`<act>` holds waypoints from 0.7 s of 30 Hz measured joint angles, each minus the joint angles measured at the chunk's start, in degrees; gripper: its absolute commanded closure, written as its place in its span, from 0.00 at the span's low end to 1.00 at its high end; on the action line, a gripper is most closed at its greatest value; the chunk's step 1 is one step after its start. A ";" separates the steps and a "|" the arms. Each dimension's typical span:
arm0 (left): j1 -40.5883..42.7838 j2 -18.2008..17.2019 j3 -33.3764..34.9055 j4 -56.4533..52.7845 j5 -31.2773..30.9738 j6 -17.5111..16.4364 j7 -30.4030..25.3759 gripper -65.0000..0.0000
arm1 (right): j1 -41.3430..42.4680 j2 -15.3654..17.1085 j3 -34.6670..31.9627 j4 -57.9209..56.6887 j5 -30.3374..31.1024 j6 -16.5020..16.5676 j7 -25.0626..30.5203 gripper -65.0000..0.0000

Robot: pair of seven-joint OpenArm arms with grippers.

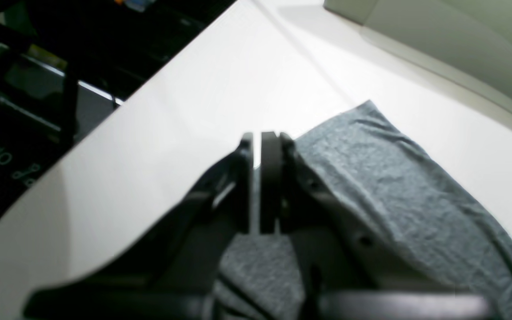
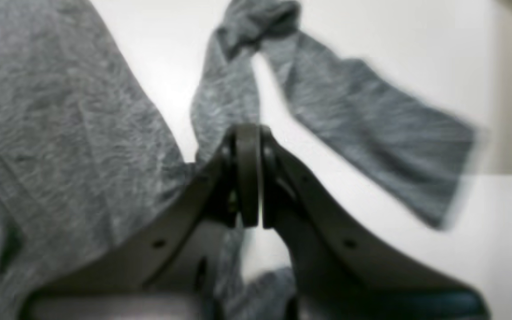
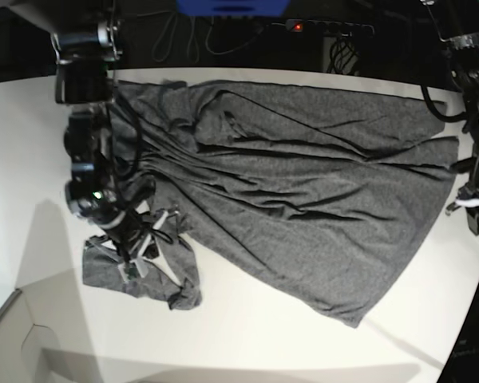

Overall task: Layout the t-shirt on the table in an organized manner, then fold the t-shirt properly
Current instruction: 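Lift the shirt with the right gripper and lower the left gripper onto it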

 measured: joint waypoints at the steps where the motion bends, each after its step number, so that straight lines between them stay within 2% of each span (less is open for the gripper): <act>1: 0.26 -0.04 -0.17 -0.07 0.07 0.09 0.07 0.96 | 1.51 -0.63 0.00 -3.30 -0.44 -0.15 -0.50 1.00; 6: -0.11 0.13 -0.04 -0.33 0.02 0.09 0.02 0.96 | 5.16 -2.45 -0.26 -11.89 0.04 -0.26 0.44 1.00; 11: -3.58 0.28 1.88 -2.49 0.31 0.28 0.17 0.96 | -0.35 -3.56 -0.24 -8.92 0.72 -0.63 1.81 1.00; 18: -15.23 0.85 14.73 -8.15 0.13 0.26 -0.42 0.95 | -13.42 -4.83 -1.95 4.68 0.42 -0.94 1.79 1.00; 21: -21.00 4.17 21.09 -12.37 0.17 0.44 -0.15 0.95 | -19.32 -5.18 -4.72 11.19 0.44 -0.74 1.09 1.00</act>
